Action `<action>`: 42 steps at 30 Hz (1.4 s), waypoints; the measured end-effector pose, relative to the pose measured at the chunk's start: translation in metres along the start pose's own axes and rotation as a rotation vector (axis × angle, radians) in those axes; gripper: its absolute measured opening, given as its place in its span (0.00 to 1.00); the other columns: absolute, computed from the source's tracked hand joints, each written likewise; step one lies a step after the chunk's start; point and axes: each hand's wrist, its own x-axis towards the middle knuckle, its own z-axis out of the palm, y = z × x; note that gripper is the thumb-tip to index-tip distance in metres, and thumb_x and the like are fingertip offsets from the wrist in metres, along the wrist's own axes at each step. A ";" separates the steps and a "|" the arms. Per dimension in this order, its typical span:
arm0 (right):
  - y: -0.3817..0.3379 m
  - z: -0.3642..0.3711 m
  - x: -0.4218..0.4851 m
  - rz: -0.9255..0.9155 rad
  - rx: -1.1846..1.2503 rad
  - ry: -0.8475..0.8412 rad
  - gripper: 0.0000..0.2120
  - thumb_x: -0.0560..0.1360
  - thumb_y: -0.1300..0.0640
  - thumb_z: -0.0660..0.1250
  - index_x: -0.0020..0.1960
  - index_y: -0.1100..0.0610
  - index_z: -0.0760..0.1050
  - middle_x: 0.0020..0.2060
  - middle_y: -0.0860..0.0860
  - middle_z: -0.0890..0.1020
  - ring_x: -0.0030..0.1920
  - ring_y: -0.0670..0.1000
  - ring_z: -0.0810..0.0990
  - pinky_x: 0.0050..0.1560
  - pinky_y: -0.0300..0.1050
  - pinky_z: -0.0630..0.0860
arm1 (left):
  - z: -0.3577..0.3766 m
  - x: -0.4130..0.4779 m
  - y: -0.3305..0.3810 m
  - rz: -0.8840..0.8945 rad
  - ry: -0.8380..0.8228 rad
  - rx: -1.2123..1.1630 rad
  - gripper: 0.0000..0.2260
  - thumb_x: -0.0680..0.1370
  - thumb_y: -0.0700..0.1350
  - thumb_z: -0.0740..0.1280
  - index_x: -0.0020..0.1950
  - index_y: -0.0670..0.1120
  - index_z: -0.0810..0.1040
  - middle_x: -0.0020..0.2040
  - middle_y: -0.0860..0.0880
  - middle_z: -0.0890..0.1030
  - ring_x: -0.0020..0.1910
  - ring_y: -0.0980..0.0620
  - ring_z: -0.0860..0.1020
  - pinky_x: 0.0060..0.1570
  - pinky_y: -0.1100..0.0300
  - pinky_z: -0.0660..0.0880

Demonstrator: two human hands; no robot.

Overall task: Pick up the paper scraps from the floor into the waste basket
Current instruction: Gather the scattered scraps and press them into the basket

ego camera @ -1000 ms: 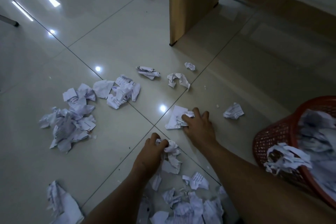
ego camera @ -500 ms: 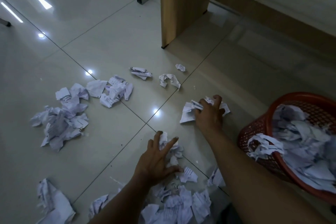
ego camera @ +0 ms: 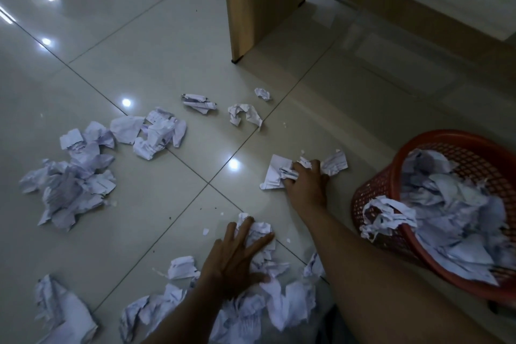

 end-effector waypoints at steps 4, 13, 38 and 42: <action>0.009 0.010 -0.016 -0.080 0.008 -0.007 0.17 0.71 0.49 0.71 0.59 0.48 0.78 0.59 0.55 0.73 0.55 0.62 0.73 0.55 0.49 0.67 | 0.010 -0.007 -0.013 0.124 0.124 0.022 0.24 0.68 0.60 0.61 0.64 0.60 0.70 0.64 0.45 0.66 0.53 0.43 0.76 0.28 0.60 0.77; 0.013 0.012 -0.035 -0.149 0.173 -0.033 0.11 0.64 0.58 0.75 0.45 0.52 0.80 0.50 0.54 0.79 0.49 0.58 0.78 0.46 0.44 0.68 | -0.005 -0.002 -0.031 0.194 0.168 -0.149 0.14 0.72 0.47 0.68 0.57 0.53 0.72 0.58 0.46 0.71 0.52 0.46 0.73 0.45 0.58 0.72; -0.034 -0.289 -0.116 -0.238 0.288 0.656 0.13 0.63 0.53 0.69 0.44 0.60 0.80 0.53 0.58 0.82 0.55 0.56 0.77 0.55 0.39 0.67 | -0.284 -0.007 0.067 0.255 0.979 -0.447 0.13 0.72 0.33 0.65 0.53 0.43 0.81 0.52 0.42 0.74 0.47 0.45 0.78 0.46 0.67 0.65; 0.026 -0.321 -0.136 -0.095 0.216 0.654 0.18 0.65 0.59 0.76 0.54 0.62 0.81 0.58 0.61 0.80 0.59 0.61 0.78 0.60 0.44 0.71 | -0.286 0.000 0.125 0.424 0.957 -0.470 0.17 0.68 0.30 0.66 0.53 0.44 0.80 0.52 0.46 0.71 0.45 0.49 0.76 0.45 0.66 0.68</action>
